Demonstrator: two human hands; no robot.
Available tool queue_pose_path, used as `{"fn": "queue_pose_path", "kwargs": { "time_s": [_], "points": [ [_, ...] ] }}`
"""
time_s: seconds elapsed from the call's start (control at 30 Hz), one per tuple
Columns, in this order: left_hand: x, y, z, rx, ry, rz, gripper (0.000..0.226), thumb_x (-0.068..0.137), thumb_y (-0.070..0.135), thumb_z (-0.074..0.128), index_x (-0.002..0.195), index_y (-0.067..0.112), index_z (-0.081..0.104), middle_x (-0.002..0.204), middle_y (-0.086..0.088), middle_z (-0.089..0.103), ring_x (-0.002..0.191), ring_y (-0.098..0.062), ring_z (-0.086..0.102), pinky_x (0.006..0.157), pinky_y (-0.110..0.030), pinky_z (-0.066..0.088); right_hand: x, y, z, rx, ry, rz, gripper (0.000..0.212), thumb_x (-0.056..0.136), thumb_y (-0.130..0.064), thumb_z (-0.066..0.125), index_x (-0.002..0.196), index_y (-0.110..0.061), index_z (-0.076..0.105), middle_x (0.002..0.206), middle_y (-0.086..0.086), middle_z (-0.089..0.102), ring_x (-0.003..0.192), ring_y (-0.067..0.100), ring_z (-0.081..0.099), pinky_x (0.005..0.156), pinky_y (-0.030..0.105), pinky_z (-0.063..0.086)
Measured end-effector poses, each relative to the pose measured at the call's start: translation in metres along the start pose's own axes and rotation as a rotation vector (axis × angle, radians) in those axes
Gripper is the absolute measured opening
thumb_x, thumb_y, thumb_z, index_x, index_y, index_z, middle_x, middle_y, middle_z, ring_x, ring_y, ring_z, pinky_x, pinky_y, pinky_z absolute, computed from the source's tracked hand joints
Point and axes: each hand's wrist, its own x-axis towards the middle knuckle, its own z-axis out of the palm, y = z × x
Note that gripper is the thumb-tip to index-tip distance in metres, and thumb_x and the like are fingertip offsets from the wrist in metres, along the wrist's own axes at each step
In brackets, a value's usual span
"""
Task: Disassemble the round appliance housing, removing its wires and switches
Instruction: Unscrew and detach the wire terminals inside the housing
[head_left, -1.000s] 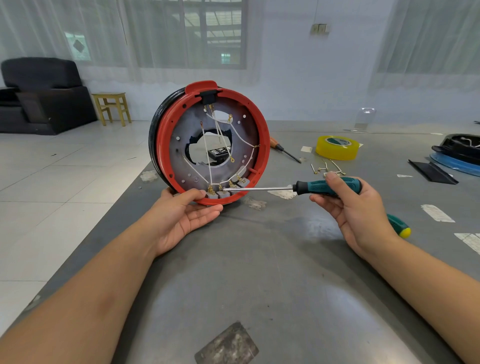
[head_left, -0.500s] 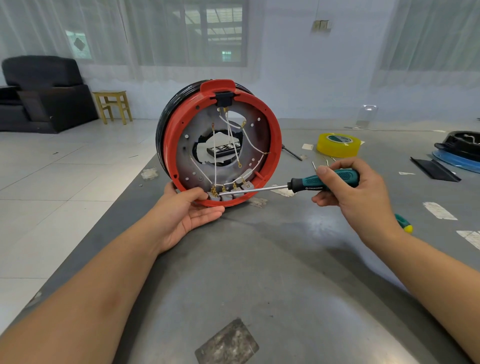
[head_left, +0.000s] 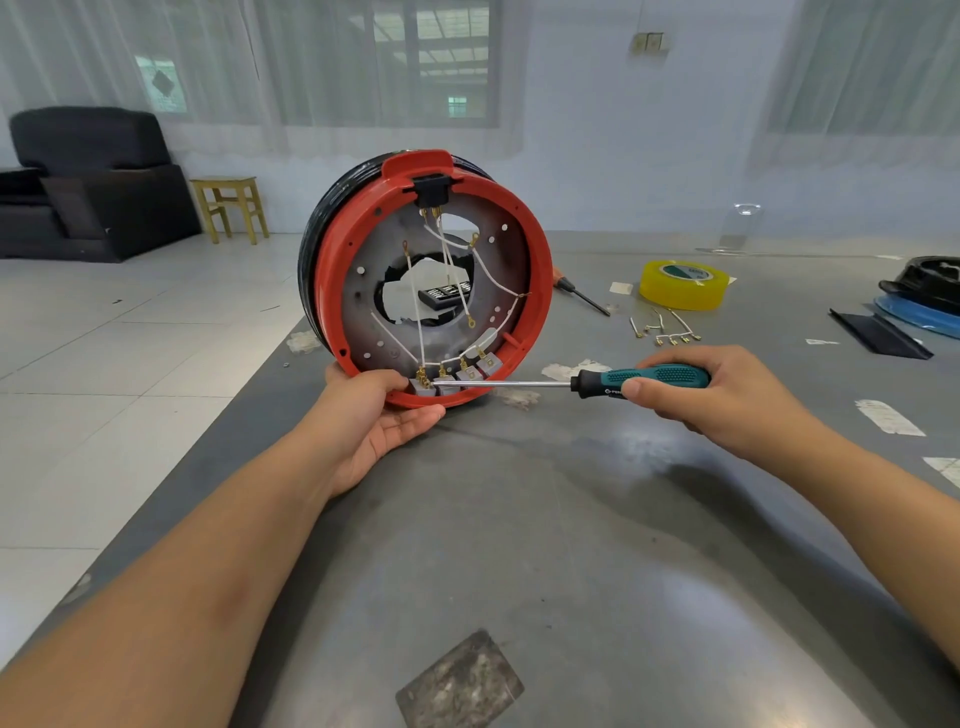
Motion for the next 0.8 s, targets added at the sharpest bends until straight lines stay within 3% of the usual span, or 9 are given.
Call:
{"fn": "queue_pose_path", "kwargs": {
  "time_s": [0.5,0.8],
  "points": [
    [0.005,0.001,0.003,0.062,0.118,-0.028,0.051,0.098,-0.012,0.05,0.145,0.002,0.038,0.108,-0.037,0.07,0.068,-0.038,0.078,0.049,-0.03,0.06,-0.006,0.016,0.012,-0.118,0.092,-0.123,0.041,0.073,-0.071,0.066,0.099,-0.04,0.072,0.084,-0.014,0.067,0.076,-0.007,0.06,0.053,0.007,0.044],
    [0.001,0.004,0.004,0.038,0.089,-0.06,0.026,0.095,-0.011,0.046,0.12,-0.015,0.052,0.07,-0.03,0.071,0.058,-0.031,0.075,0.046,-0.024,0.057,-0.011,0.012,0.025,-0.167,0.126,-0.238,0.033,0.074,-0.075,0.062,0.098,-0.053,0.065,0.092,-0.023,0.066,0.088,-0.009,0.061,0.061,0.005,0.046]
  ]
}}
